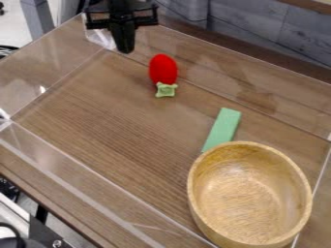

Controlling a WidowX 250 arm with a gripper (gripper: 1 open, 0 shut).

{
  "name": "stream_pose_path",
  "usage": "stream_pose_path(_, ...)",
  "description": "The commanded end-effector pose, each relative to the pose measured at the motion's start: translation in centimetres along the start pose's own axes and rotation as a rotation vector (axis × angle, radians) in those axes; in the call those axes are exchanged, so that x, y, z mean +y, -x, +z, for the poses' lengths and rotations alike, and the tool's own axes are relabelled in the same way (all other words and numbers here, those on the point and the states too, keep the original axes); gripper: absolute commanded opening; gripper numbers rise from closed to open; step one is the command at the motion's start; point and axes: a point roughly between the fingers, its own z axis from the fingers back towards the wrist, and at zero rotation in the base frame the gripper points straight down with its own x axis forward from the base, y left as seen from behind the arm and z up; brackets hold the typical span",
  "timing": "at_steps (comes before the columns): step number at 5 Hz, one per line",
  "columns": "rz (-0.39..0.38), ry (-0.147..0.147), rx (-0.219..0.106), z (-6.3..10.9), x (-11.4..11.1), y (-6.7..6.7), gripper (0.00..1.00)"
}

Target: Move the red fruit to the left

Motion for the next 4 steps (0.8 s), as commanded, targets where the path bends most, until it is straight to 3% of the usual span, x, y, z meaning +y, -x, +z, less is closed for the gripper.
stream_pose_path(1, 0.023, 0.000, -0.089, 2.8, -0.9, -1.1, 0.00)
stream_pose_path(3, 0.103, -0.051, -0.084, -1.0, -1.8, -1.2, 0.00)
stream_pose_path(4, 0.076, -0.051, -0.084, 0.2, -2.4, -1.5, 0.00)
